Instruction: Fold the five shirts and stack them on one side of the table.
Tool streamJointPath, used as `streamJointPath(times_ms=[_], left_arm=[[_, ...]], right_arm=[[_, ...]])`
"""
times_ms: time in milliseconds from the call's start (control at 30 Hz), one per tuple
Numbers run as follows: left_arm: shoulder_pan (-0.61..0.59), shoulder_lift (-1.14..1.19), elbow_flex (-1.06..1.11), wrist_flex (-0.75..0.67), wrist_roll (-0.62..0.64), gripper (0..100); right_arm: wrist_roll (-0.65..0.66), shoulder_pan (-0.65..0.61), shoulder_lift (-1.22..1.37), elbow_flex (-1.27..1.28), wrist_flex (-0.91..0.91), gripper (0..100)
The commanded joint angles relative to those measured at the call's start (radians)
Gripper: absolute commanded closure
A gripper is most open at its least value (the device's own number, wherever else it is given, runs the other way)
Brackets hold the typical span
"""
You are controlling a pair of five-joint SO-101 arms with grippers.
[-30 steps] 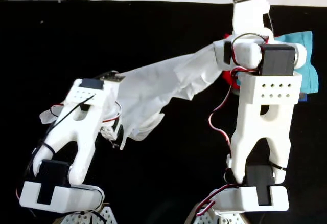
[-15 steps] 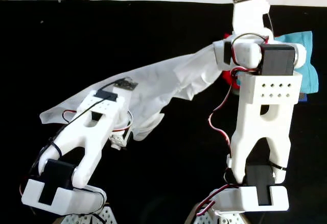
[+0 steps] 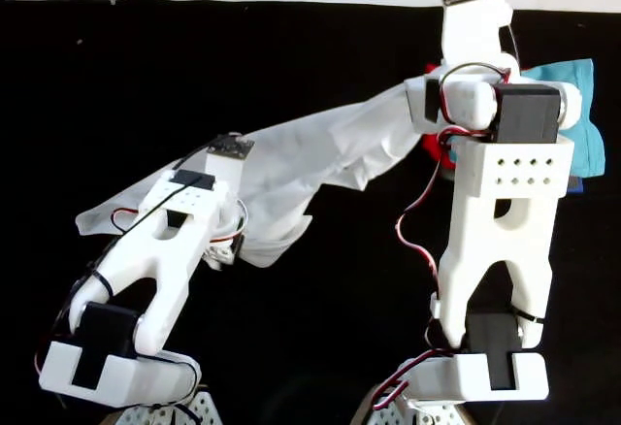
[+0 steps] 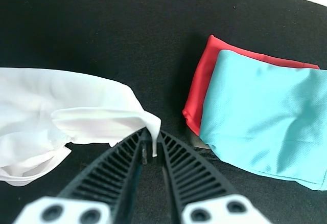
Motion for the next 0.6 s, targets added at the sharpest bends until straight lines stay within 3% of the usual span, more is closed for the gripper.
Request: streamJointPath(times_ms=[0, 267, 567], left_arm=[[-0.007, -0.047, -0.015, 0.052, 0.008, 98], [-0.024, -0.047, -0.265, 0.338, 0.008, 99], [-0.194, -0.045, -0.915, 0.678, 0.002, 99]], right_arm=[[0.014, 0.013, -0.042, 0.001, -0.012, 99.3], [0.008, 0.013, -0.041, 0.002, -0.019, 99.3], [0.012, 0.018, -0.041, 0.019, -0.186, 99.3]])
